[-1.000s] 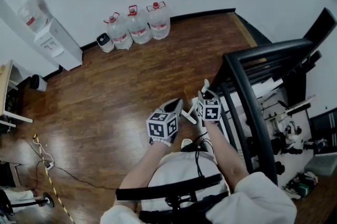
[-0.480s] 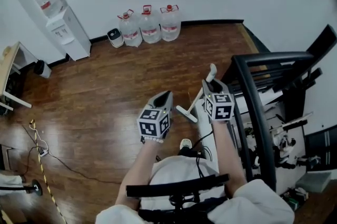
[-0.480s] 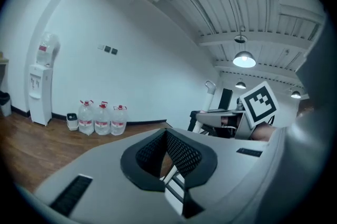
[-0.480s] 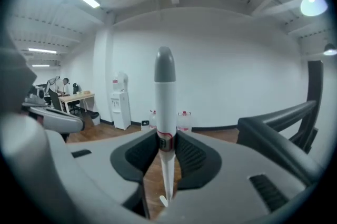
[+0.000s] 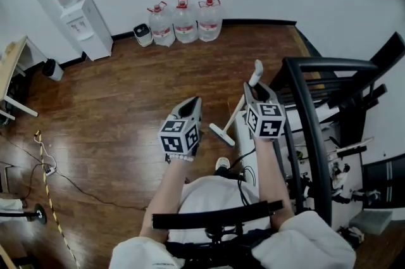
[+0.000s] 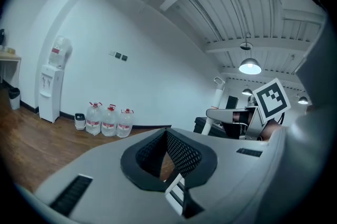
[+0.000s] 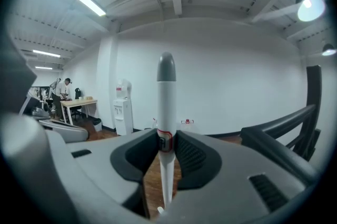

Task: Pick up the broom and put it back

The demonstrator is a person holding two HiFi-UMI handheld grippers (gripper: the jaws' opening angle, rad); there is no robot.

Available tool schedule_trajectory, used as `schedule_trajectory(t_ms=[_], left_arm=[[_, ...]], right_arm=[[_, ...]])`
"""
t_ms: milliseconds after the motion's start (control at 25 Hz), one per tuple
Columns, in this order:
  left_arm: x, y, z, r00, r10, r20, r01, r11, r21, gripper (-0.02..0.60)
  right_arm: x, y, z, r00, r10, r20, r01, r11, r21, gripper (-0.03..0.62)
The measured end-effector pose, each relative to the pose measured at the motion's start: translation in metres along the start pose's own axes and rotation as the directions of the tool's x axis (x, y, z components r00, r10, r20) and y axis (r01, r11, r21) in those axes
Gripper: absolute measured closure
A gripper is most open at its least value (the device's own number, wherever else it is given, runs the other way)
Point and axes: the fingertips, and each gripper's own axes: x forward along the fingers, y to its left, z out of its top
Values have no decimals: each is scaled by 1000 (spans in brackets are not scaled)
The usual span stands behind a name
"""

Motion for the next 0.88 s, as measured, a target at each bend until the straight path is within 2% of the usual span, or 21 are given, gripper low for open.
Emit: schedule_trajectory(t_ms=[360,880], left_arm=[[-26,3,-6,1000,5,12,-5,1000,-24,588],[-33,-7,-20,1000,-16,-8,16,1000,-20,588]], right_arm=[[-17,24,-4,1000,17,-3,-17,1000,-15,468],[-14,8,-17,1000,-24,-6,24,1000,9,468]])
